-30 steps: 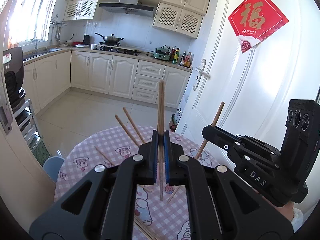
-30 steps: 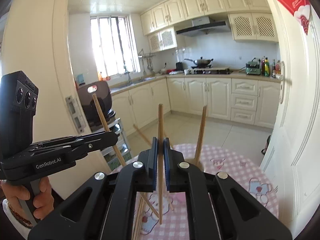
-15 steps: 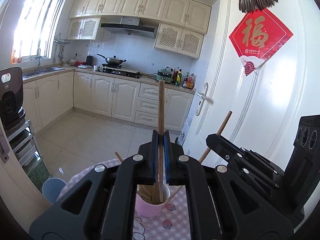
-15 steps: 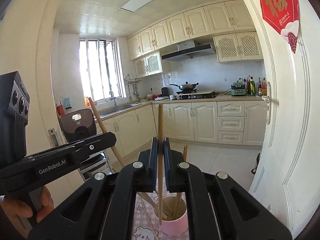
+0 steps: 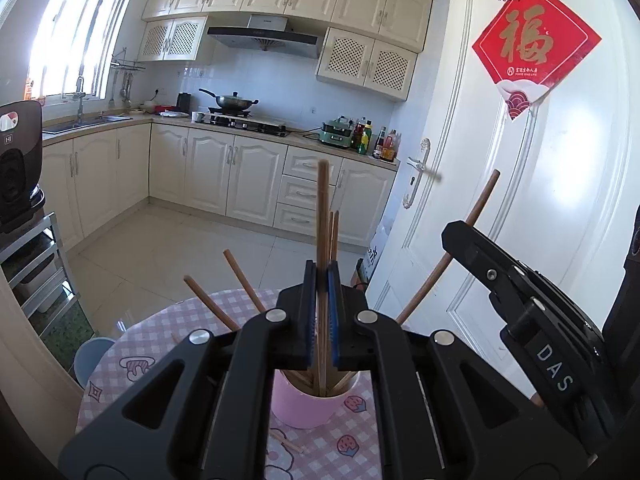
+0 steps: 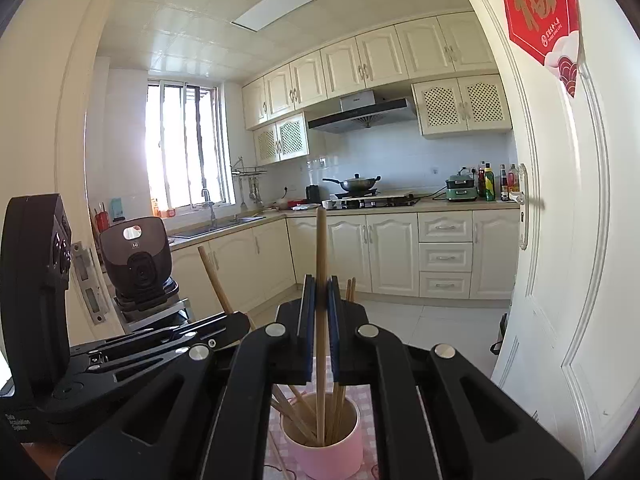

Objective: Organize utensils
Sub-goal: 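Lower both chopsticks into the cup and open both tools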

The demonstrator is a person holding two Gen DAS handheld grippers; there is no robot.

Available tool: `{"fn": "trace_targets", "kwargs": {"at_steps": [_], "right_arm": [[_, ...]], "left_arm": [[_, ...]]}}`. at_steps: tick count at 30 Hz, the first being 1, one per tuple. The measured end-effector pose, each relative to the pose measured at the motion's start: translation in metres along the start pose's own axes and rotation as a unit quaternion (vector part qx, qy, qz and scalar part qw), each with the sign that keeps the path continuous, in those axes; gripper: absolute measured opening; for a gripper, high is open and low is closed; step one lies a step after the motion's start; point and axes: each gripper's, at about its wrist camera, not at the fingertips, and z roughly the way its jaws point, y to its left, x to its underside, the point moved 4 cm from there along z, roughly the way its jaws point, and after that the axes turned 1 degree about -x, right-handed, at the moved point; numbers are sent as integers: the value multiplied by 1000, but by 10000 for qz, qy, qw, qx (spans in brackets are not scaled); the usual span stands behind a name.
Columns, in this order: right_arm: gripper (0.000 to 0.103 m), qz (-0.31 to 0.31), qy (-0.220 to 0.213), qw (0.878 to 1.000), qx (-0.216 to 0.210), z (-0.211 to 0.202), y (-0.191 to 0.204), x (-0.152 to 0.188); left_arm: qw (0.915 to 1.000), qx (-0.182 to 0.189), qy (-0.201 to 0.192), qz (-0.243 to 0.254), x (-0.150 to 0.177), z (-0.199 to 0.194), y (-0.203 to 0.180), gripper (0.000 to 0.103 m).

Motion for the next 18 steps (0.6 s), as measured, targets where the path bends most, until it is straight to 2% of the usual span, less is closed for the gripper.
{"fn": "trace_targets", "kwargs": {"at_steps": [5,18], "right_arm": [[5,-147,48,9997,188,5,-1,18],[5,315,158,9993,127,9,-13,39]], "left_arm": [[10000,61,61,13,12,4,-1,6],[9994,142,293,118,29,6,-5,6]]}}
